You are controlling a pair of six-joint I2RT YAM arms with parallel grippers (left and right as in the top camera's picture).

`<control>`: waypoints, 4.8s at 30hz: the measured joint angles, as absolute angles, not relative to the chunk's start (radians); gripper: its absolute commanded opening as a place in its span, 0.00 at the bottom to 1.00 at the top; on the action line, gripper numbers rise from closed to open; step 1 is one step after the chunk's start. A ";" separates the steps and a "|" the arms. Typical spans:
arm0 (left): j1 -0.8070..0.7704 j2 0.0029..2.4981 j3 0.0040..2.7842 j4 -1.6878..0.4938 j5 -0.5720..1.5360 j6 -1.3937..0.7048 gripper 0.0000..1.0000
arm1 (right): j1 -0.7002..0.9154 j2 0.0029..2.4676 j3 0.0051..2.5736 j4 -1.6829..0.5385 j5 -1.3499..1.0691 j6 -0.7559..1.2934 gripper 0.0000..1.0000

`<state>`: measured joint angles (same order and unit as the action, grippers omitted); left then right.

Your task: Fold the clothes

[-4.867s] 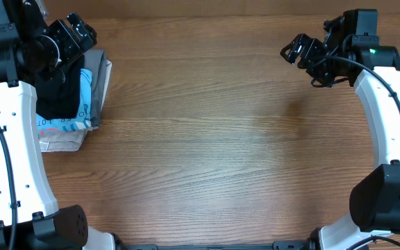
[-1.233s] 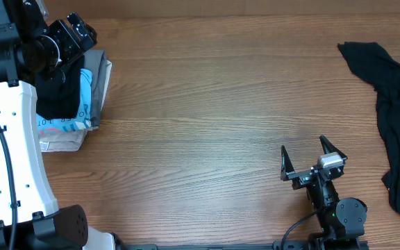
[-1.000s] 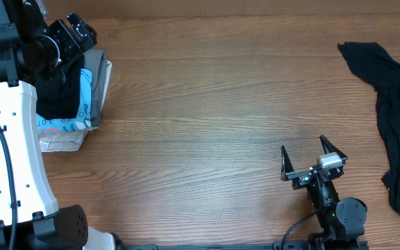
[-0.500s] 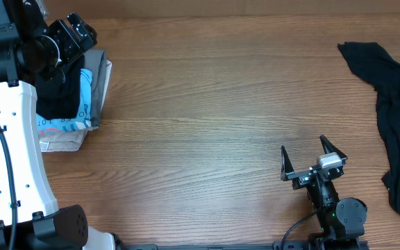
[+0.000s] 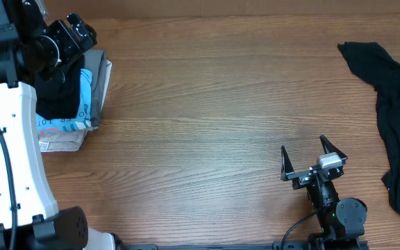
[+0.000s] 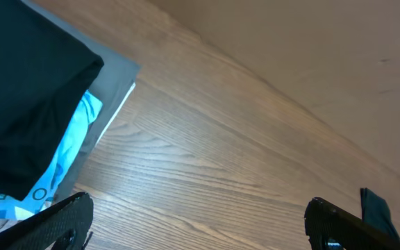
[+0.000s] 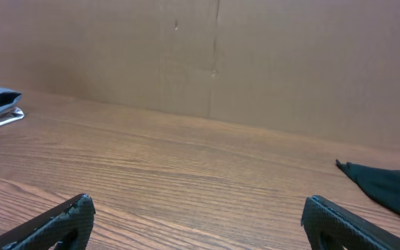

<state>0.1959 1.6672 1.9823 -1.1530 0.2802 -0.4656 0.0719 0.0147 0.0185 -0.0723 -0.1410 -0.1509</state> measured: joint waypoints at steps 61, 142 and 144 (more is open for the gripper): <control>0.039 0.091 0.106 -0.175 0.113 -0.461 1.00 | 0.072 0.015 0.019 -0.074 -0.141 -0.154 1.00; -0.014 0.017 0.051 -0.157 0.054 -0.022 1.00 | 0.072 0.015 0.019 -0.074 -0.141 -0.154 1.00; -0.014 0.017 0.051 -0.157 0.053 -0.022 1.00 | 0.072 0.015 0.019 -0.074 -0.141 -0.154 1.00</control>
